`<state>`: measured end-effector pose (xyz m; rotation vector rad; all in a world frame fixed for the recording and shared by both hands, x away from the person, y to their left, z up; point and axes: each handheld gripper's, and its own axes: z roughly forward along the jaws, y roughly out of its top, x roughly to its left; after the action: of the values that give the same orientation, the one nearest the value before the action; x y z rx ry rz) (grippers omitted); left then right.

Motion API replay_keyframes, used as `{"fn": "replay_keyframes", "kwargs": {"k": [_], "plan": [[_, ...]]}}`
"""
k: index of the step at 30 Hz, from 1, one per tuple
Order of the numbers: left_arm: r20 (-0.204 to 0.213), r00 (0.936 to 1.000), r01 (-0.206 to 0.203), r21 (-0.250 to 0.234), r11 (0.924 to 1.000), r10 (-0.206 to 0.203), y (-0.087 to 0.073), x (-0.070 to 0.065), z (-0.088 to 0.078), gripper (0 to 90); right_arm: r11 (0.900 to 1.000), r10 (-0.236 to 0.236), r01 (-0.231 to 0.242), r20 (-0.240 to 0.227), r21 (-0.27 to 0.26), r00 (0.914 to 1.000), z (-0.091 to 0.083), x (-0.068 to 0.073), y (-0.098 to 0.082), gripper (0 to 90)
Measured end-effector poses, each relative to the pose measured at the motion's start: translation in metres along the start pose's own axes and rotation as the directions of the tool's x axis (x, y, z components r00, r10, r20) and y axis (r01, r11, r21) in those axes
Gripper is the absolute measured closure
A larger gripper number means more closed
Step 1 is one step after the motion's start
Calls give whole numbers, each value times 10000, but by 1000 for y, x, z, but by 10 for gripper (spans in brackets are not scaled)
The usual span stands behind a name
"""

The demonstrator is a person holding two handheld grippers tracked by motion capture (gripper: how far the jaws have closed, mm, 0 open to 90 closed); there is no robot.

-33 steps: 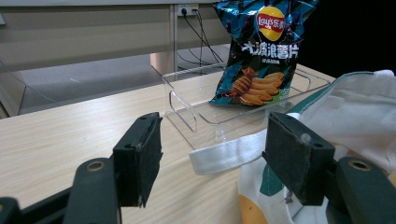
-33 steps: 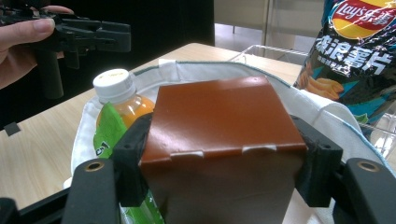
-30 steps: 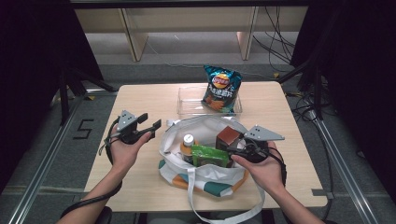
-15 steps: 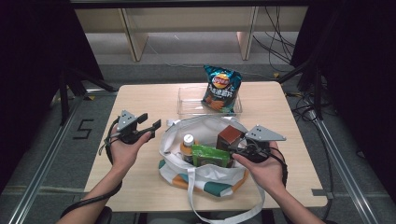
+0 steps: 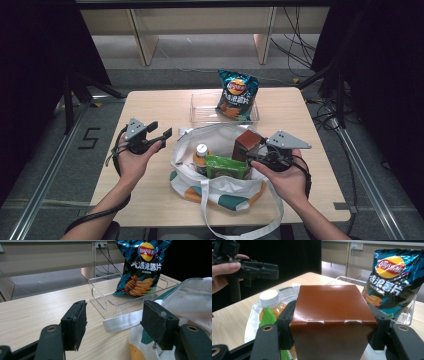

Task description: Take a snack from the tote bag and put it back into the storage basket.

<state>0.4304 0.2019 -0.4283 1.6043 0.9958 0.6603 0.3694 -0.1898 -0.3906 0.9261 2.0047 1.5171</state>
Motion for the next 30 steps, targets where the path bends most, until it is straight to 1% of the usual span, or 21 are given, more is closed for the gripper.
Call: {"fn": "replay_keyframes", "kwargs": {"k": [1,2,3,4,6,8,10,11,12,13,14,15,16,17,20,22,23,25,28,29,30], "plan": [[3,10000,9,-4,10000,-9,0,0,0,358,10000,-16,16,-23,9,10000,0,0,1,388],[8,10000,14,-6,10000,-14,0,0,0,358,9998,128,-128,-43,-139,9999,0,0,2,388],[9,10000,5,6,10000,-5,0,0,0,358,10000,-57,57,79,-14,10000,-1,-1,4,388],[13,10000,-11,13,10000,10,0,-1,0,358,9999,114,-113,118,-68,9999,-1,1,4,388],[6,10000,-15,21,10000,15,0,-1,0,358,9999,-11,12,67,-110,10000,-2,-1,8,388],[-4,10000,18,-12,10000,-18,0,-1,-1,358,9997,161,-157,170,-207,9997,-2,1,9,388],[-10,10000,34,-30,10000,-34,0,-1,-1,358,9997,39,-36,116,-240,9999,-2,-1,11,388],[-5,10000,46,-31,10000,-46,0,0,-1,358,9995,191,-188,127,-246,9997,-3,0,12,389],[-22,10000,50,-31,10000,-50,0,-1,-1,358,9997,-34,36,104,-256,9999,-3,-1,13,388],[-26,10000,53,-34,10000,-53,0,-1,-1,358,9995,49,-42,202,-309,9998,-4,-1,14,388],[-26,10000,58,-33,10000,-58,0,-1,-1,358,9994,46,-42,111,-338,9999,-4,-1,15,389],[-28,10000,55,-28,10000,-55,0,-1,-1,358,9993,211,-204,223,-309,9995,-5,0,16,388],[-28,10000,45,-28,10000,-45,0,-1,-1,358,9992,355,-351,178,-206,9992,-5,0,17,388],[-27,10000,44,-25,10000,-44,0,-1,-1,358,9996,20,-12,294,-287,9996,-6,-2,19,389],[-23,10000,52,-40,10000,-52,1,-1,-1,358,9989,383,-378,184,-287,9991,-7,1,22,389],[-29,10000,55,-35,10000,-55,1,-1,-1,358,9990,310,-301,284,-332,9991,-8,0,25,389],[-34,10000,40,-27,10000,-40,1,-1,-1,358,9982,494,-480,399,-360,9980,-9,0,26,389],[-35,10000,46,-16,10000,-46,0,-1,-1,358,9980,495,-482,299,-421,9983,-10,-1,28,389],[-32,10000,43,-24,10000,-43,1,-1,-1,358,9981,470,-452,426,-421,9980,-10,-2,29,389],[-33,10000,39,-17,10000,-39,1,-1,-1,359,9975,580,-559,478,-429,9972,-11,-2,30,389],[-30,10000,42,-12,10000,-42,0,-1,-1,359,9976,563,-541,532,-430,9970,-11,-2,30,389]]}}
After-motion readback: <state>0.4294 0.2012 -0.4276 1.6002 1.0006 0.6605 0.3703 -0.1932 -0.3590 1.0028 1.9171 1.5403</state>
